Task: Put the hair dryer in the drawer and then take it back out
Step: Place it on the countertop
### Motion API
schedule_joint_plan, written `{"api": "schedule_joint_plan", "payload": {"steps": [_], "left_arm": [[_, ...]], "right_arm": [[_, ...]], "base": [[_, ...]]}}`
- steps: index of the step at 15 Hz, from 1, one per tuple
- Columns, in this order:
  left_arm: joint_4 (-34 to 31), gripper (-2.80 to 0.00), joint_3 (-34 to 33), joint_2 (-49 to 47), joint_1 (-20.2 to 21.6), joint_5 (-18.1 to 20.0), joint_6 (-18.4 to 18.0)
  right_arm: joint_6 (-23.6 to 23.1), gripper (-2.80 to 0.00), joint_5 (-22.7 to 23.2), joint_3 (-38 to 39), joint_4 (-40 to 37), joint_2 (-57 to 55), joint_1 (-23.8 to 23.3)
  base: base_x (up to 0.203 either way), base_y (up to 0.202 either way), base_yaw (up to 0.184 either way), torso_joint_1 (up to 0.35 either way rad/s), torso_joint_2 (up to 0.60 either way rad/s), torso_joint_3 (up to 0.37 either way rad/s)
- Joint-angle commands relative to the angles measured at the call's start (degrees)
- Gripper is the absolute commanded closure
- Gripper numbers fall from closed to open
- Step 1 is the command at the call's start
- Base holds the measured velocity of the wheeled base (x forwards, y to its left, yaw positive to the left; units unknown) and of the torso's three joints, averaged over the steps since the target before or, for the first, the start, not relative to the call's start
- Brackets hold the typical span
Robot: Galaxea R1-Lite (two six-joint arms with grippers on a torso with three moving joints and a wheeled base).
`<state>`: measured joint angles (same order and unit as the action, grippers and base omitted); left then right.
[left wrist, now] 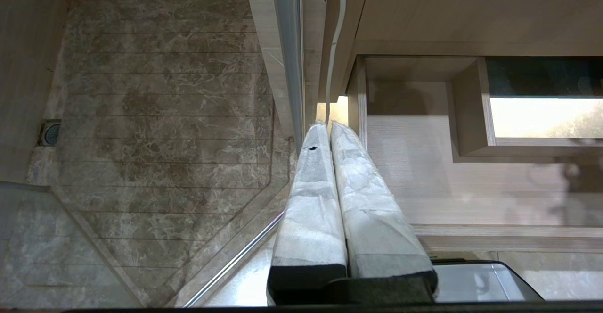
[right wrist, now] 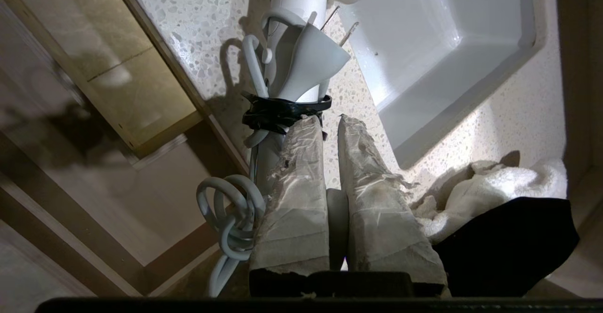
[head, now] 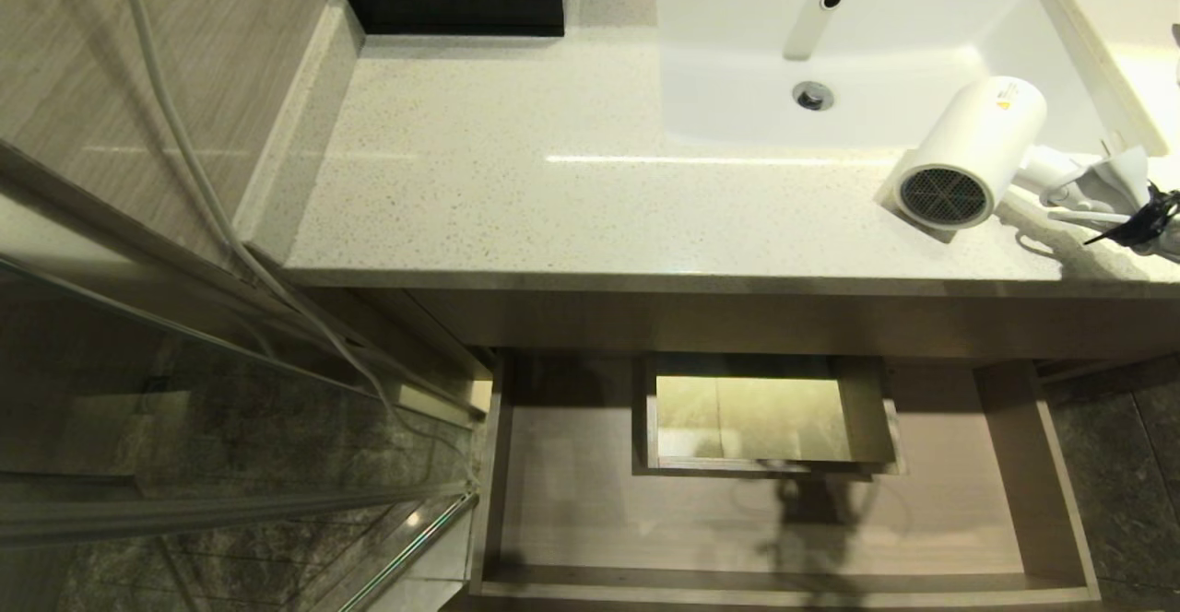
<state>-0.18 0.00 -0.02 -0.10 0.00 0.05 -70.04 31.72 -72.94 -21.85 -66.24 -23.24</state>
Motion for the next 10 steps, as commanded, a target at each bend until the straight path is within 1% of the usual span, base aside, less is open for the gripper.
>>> {"api": "schedule_joint_plan", "payload": {"steps": [1, 7, 10], "left_arm": [[0.0, 0.0, -0.1, 0.0, 0.0, 0.0, 0.0], [0.0, 0.0, -0.1, 0.0, 0.0, 0.0, 0.0], [0.0, 0.0, -0.1, 0.0, 0.0, 0.0, 0.0]], "right_arm": [[-2.4, 0.0, 0.5, -0.9, -0.1, -3.4, -1.4], [-9.2, 0.0, 4.3, -2.1, -0.8, -8.9, -7.3], [-9.9, 0.0, 4.4, -1.4, -1.0, -10.0, -8.1]], "base": [[0.0, 0.0, 0.0, 0.0, 0.0, 0.0], [0.0, 0.0, 0.0, 0.0, 0.0, 0.0], [0.0, 0.0, 0.0, 0.0, 0.0, 0.0]]}}
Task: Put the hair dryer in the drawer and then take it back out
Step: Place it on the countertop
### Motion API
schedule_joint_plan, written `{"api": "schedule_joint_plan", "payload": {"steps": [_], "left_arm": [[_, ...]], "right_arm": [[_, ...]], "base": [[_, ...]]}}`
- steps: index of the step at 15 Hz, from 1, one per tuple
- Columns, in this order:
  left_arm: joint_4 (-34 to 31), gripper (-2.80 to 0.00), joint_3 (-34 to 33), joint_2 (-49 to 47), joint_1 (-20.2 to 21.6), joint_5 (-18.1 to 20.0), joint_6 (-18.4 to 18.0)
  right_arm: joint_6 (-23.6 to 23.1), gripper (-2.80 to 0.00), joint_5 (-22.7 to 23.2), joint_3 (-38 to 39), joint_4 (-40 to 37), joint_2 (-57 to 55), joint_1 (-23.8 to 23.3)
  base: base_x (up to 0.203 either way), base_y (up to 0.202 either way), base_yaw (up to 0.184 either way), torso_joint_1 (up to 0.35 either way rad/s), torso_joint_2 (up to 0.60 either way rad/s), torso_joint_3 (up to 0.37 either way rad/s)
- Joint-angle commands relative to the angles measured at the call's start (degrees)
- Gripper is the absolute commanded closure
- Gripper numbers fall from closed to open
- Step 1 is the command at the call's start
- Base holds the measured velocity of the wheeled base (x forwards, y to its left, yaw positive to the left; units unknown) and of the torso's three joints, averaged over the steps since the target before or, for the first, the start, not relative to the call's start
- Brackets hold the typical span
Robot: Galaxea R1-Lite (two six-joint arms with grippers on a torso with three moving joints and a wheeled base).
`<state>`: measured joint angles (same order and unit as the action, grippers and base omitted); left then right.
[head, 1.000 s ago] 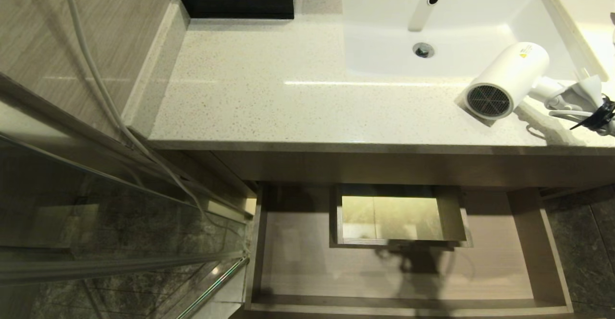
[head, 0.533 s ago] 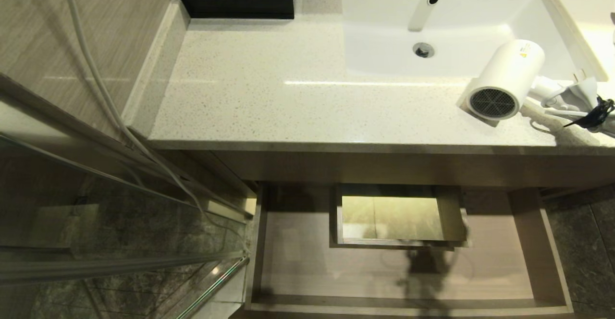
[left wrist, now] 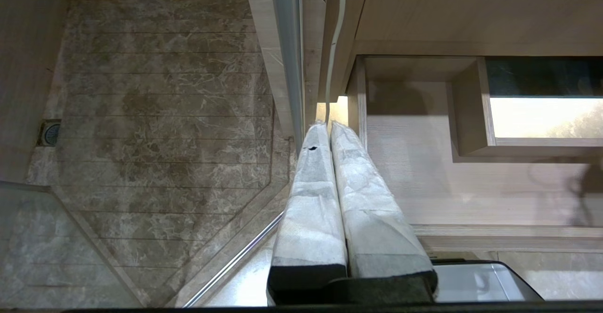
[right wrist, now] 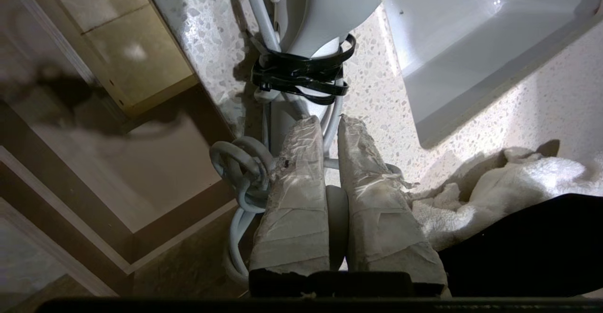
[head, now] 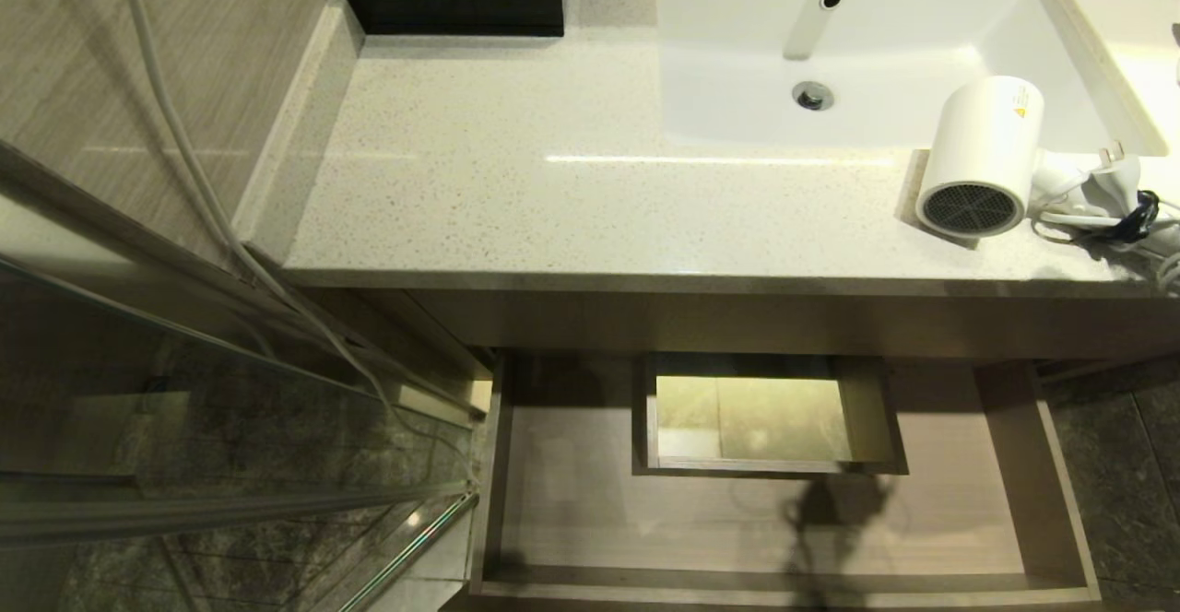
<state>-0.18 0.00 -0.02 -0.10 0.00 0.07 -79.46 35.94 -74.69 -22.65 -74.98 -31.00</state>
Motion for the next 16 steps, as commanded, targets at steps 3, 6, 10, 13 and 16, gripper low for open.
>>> {"api": "schedule_joint_plan", "payload": {"steps": [3, 6, 10, 13, 16], "left_arm": [[0.0, 0.0, -0.1, 0.0, 0.0, 0.0, 0.0], [0.0, 0.0, -0.1, 0.0, 0.0, 0.0, 0.0], [0.0, 0.0, -0.1, 0.0, 0.0, 0.0, 0.0], [0.0, 0.0, -0.1, 0.0, 0.0, 0.0, 0.0], [0.0, 0.0, 0.0, 0.0, 0.0, 0.0, 0.0]], "right_arm": [[-0.4, -2.8, 0.2, 0.6, -0.9, -1.3, -0.4], [-0.3, -2.8, -0.1, 0.9, -2.8, -0.2, -0.4], [0.0, -2.8, 0.0, 0.9, -3.2, 1.8, -0.4], [-0.4, -2.8, 0.7, 1.5, -4.1, 4.5, -0.5], [-0.5, -2.8, 0.8, 3.5, -3.5, 6.5, -1.7]], "base": [[0.0, 0.0, 0.0, 0.0, 0.0, 0.0], [0.0, 0.0, 0.0, 0.0, 0.0, 0.0], [0.0, 0.0, 0.0, 0.0, 0.0, 0.0], [0.0, 0.0, 0.0, 0.0, 0.0, 0.0], [0.0, 0.0, 0.0, 0.0, 0.0, 0.0]]}}
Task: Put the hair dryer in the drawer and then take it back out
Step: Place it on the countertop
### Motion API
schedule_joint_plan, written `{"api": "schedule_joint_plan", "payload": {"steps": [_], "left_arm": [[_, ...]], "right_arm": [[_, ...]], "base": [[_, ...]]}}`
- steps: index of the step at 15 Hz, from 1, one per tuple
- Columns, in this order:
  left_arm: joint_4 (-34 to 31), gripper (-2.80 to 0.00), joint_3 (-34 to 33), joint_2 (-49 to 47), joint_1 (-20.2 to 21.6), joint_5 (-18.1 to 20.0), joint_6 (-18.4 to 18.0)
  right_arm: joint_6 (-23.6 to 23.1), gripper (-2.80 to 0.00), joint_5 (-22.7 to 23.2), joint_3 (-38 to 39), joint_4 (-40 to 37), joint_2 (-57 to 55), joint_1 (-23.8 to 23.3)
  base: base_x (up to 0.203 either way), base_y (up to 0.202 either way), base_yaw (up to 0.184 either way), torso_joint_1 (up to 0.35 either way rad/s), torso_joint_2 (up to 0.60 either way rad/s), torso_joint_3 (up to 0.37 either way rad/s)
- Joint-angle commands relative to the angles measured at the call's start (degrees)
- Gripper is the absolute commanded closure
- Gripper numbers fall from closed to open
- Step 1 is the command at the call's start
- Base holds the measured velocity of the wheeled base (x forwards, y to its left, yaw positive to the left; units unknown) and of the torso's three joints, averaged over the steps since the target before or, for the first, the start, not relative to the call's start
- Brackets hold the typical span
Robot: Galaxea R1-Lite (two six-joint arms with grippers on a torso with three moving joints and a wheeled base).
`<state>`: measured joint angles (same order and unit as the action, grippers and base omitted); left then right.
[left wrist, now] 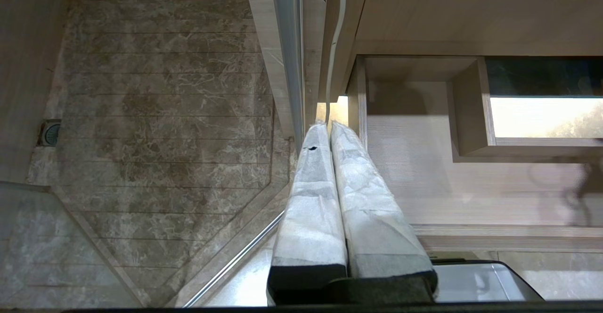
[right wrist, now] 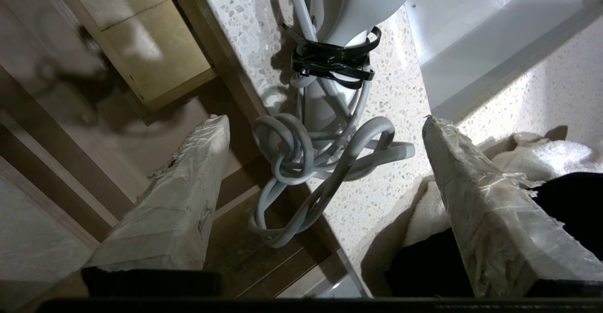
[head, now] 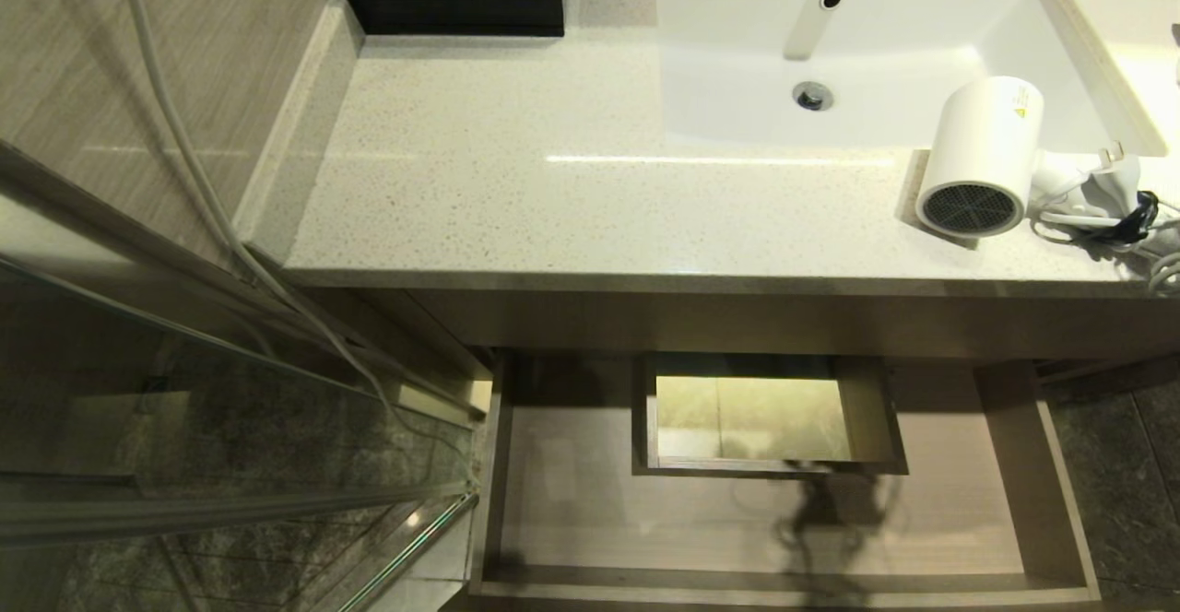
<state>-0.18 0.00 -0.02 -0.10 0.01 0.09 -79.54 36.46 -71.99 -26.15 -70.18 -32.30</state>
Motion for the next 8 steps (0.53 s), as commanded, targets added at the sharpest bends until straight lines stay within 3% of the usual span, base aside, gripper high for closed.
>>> {"api": "schedule_joint_plan", "payload": {"steps": [1, 8], "left_arm": [[0.0, 0.0, -0.1, 0.0, 0.0, 0.0, 0.0], [0.0, 0.0, -0.1, 0.0, 0.0, 0.0, 0.0]], "right_arm": [[-0.4, -2.8, 0.7, 0.7, 0.0, 2.2, -0.7], [0.1, -2.8, 1.5, 0.5, -0.2, 5.3, -2.6]], "base": [[0.0, 0.0, 0.0, 0.0, 0.0, 0.0], [0.0, 0.0, 0.0, 0.0, 0.0, 0.0]]}}
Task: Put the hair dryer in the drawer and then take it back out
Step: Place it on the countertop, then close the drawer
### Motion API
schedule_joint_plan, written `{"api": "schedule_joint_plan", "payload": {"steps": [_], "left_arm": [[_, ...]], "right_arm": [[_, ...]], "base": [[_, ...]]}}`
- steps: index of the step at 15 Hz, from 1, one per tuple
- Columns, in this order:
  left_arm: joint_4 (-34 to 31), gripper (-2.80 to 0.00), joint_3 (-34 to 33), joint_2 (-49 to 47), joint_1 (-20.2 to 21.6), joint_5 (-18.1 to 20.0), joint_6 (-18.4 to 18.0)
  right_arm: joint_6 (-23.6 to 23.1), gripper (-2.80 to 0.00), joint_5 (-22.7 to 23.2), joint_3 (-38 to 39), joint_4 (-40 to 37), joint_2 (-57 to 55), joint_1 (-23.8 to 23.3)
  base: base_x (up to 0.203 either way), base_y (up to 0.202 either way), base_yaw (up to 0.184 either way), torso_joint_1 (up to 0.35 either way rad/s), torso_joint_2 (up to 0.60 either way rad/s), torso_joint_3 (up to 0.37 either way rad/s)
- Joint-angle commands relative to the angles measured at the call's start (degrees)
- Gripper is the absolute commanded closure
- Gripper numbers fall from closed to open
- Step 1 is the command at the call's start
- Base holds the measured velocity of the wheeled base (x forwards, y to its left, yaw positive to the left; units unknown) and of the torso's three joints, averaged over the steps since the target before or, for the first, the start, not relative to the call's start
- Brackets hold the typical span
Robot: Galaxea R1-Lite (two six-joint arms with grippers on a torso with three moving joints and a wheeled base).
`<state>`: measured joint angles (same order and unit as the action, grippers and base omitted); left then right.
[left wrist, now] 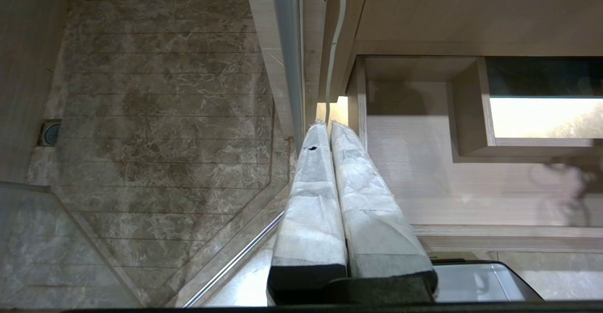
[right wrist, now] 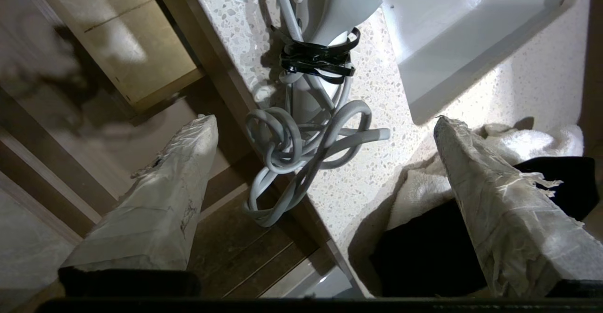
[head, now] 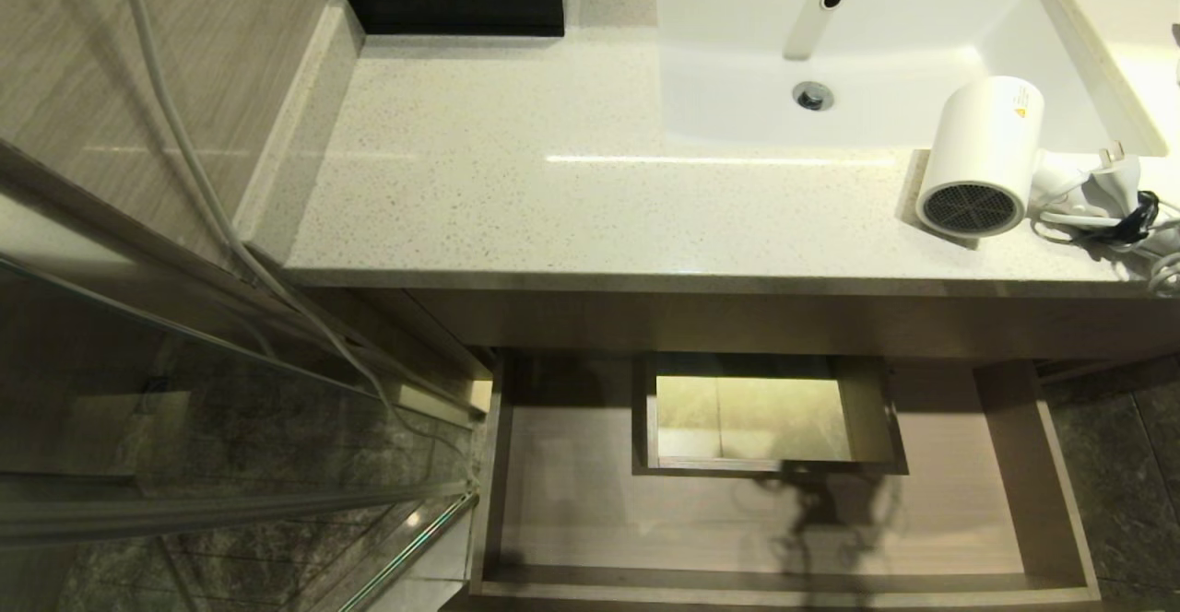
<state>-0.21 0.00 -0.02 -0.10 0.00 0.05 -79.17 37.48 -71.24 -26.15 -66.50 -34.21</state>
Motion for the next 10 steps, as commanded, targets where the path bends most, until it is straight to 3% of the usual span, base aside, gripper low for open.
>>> {"api": "schedule_joint_plan", "payload": {"steps": [1, 3, 5, 10], "left_arm": [[0.0, 0.0, -0.1, 0.0, 0.0, 0.0, 0.0], [0.0, 0.0, -0.1, 0.0, 0.0, 0.0, 0.0], [0.0, 0.0, -0.1, 0.0, 0.0, 0.0, 0.0], [0.0, 0.0, -0.1, 0.0, 0.0, 0.0, 0.0]], "right_arm": [[-0.2, 0.0, 0.7, -0.2, -0.3, 1.9, -1.0], [0.3, 0.0, 0.7, -0.1, -0.5, 2.7, -1.1], [5.9, 0.0, 0.6, -0.8, -0.4, 5.1, -1.3], [28.1, 0.0, -2.8, -3.2, -0.5, 9.8, -0.7]], "base": [[0.0, 0.0, 0.0, 0.0, 0.0, 0.0], [0.0, 0.0, 0.0, 0.0, 0.0, 0.0], [0.0, 0.0, 0.0, 0.0, 0.0, 0.0], [0.0, 0.0, 0.0, 0.0, 0.0, 0.0]]}}
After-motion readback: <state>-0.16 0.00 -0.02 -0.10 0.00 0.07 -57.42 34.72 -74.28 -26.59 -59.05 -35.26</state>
